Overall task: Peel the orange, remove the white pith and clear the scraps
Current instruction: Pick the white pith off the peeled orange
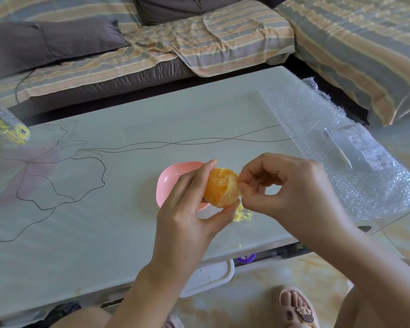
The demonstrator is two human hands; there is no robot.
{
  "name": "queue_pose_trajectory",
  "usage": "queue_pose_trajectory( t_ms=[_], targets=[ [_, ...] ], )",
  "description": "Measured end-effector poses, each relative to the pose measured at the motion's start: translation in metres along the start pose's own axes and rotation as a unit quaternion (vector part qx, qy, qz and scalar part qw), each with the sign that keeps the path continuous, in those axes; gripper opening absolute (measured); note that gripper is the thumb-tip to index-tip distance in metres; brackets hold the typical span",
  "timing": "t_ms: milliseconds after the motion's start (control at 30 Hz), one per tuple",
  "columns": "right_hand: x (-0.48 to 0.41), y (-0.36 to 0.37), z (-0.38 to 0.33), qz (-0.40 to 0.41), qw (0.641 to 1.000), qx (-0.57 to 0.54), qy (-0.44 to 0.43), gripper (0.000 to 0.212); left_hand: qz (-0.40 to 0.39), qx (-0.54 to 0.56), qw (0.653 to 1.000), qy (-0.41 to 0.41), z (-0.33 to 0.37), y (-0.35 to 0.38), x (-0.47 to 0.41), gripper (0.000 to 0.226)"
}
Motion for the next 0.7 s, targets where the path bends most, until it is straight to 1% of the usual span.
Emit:
queue_pose_trajectory(
  t_ms=[200, 333, 533, 700],
  targets=[
    [-0.003, 0.004, 0.005, -0.002, 0.999, 0.014, 0.032, 0.014, -0.001, -0.009, 1.0, -0.004, 0.0, 0.002, 0.0, 0.051],
    [-0.002, 0.006, 0.007, -0.024, 0.998, -0.005, 0.062, 0.024, 0.0, -0.007, 1.0, -0.015, 0.0, 0.001, 0.0, 0.05],
    [0.0, 0.01, 0.006, -0.045, 0.996, -0.019, 0.076, 0.023, -0.006, -0.003, 0.999, -0.036, -0.003, -0.001, 0.0, 0.048],
    [0.001, 0.012, 0.004, -0.054, 0.995, -0.028, 0.083, 0.023, -0.001, -0.013, 0.999, -0.038, -0.004, -0.002, -0.001, 0.049]
  ],
)
Point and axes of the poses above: each hand's wrist, its own x-axis away from the middle knuckle, its own y-axis out of the palm, z = x × y, the point moved 7 cm from there along -x, towards the middle knuckle, and after that the axes turned 10 degrees about z, right-handed, at the moved point
